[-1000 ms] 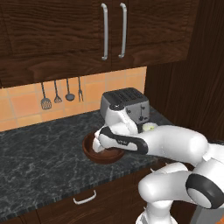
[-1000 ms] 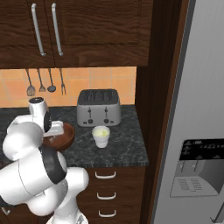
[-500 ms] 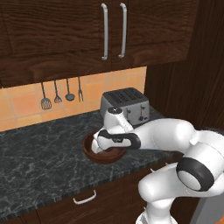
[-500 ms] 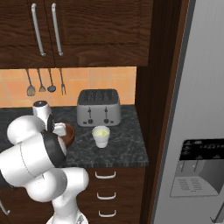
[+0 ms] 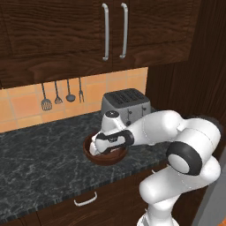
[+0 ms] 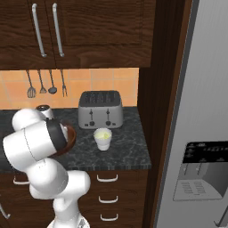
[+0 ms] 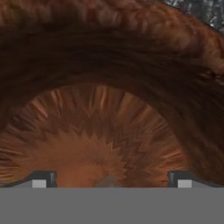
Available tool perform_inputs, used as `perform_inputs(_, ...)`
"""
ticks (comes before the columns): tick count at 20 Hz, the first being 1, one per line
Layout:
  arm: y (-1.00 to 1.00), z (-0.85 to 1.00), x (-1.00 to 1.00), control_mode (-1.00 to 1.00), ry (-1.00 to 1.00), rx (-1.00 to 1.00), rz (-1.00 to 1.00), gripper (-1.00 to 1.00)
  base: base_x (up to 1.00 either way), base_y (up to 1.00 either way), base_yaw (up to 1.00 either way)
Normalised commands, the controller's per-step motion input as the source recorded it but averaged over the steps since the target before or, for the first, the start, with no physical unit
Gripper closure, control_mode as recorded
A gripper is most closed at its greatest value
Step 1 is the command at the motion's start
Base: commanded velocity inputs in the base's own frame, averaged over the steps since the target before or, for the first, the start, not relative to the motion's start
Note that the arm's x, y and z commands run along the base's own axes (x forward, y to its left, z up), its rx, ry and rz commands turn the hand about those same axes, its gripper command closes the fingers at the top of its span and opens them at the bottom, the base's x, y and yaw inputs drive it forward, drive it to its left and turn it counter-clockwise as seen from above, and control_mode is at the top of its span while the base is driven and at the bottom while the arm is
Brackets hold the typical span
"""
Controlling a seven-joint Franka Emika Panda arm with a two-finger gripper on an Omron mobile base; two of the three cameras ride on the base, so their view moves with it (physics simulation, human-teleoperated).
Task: Grab a lemon wedge from the fridge and one ice cube from the ice bowl, and put them in the glass of lemonade.
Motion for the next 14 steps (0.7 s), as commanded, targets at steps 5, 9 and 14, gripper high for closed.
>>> perform_inputs(5,0.11,-0.21,0.21,-1.0,0.0,0.0,0.0,-1.0,0.0,0.0,0.0)
perform_inputs(9,0.1,-0.2,0.21,-1.0,0.0,0.0,0.0,-1.0,0.0,0.0,0.0)
perform_inputs(14,0.04,-0.24,0.1,-1.0,0.01,0.0,0.0,-1.0,0.0,0.0,0.0)
